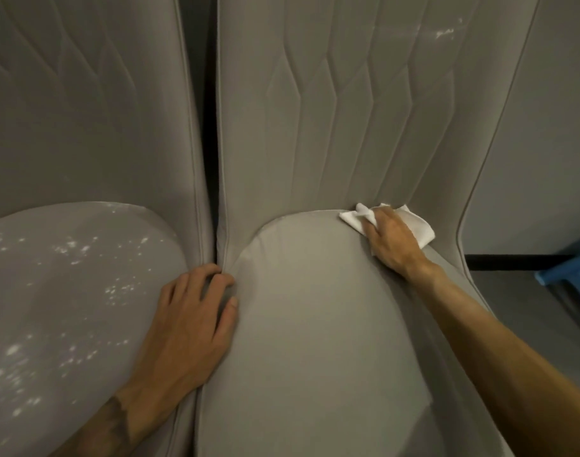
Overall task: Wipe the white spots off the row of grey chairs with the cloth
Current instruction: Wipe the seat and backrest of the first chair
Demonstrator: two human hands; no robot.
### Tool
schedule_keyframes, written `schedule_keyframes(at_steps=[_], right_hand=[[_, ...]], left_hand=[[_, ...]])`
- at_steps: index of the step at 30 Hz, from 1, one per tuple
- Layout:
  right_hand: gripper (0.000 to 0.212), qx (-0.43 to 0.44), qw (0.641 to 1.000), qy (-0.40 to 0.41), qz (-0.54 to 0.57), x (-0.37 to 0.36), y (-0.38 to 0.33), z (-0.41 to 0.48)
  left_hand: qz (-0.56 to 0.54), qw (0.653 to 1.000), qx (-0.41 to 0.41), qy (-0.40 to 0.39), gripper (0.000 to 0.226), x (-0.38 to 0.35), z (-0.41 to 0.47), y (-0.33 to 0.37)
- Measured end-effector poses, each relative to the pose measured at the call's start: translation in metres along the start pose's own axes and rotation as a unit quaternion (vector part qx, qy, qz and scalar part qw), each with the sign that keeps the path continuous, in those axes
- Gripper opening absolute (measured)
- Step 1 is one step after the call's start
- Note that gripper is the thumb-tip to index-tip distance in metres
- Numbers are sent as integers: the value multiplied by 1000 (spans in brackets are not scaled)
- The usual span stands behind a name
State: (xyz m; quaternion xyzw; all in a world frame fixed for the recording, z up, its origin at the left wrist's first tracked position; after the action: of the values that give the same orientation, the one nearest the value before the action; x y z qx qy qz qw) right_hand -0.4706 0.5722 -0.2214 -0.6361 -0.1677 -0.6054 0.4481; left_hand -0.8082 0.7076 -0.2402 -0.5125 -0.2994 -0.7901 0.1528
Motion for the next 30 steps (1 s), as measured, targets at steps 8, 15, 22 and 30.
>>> schedule_keyframes(at_steps=[8, 15, 22, 30], right_hand=[[39, 68, 997, -38, 14, -23, -51, 13], [33, -48, 998, 42, 7, -11, -15, 6], [36, 34, 999, -21, 14, -8, -22, 11], [34, 84, 995, -42, 45, -44, -91, 22]], left_hand=[[3, 1000, -1, 3, 29, 0, 0, 0], [-2, 1000, 2, 5, 29, 1, 0, 1], [3, 1000, 0, 0, 31, 1, 0, 0], [6, 1000, 6, -3, 28, 2, 0, 2]])
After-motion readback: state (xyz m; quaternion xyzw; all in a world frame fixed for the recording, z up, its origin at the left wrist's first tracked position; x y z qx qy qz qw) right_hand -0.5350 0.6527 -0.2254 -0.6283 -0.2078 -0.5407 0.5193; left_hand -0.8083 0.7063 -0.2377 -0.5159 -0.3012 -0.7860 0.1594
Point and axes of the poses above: each hand's wrist, its own z-axis towards the middle knuckle, its own x-axis out of the back of the hand, y = z × x, the point moved 6 cm from there along z, towards the middle knuckle, and after that the axes turned 6 degrees about x, right-handed, at the moved point
